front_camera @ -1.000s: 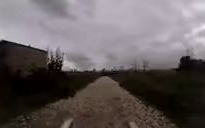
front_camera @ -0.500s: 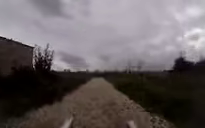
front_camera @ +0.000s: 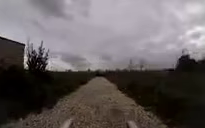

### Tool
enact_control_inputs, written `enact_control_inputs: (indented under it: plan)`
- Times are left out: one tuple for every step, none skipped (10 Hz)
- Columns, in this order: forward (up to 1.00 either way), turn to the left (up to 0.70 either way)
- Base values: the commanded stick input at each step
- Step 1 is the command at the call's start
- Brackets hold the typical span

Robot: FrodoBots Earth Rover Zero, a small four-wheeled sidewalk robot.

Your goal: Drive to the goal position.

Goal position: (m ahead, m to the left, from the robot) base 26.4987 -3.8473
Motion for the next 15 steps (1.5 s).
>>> enact_control_inputs:
  plan:
    - [0.70, 0.00]
    - [0.70, 0.00]
    - [0.70, 0.00]
    - [0.70, 0.00]
    - [0.70, 0.00]
    - [0.70, 0.00]
    - [0.70, 0.00]
    - [0.70, 0.00]
    - [0.70, 0.00]
    - [0.70, 0.00]
    - [0.70, 0.00]
    - [0.70, 0.00]
    - [0.70, 0.00]
    - [0.70, 0.00]
    - [0.70, 0.00]
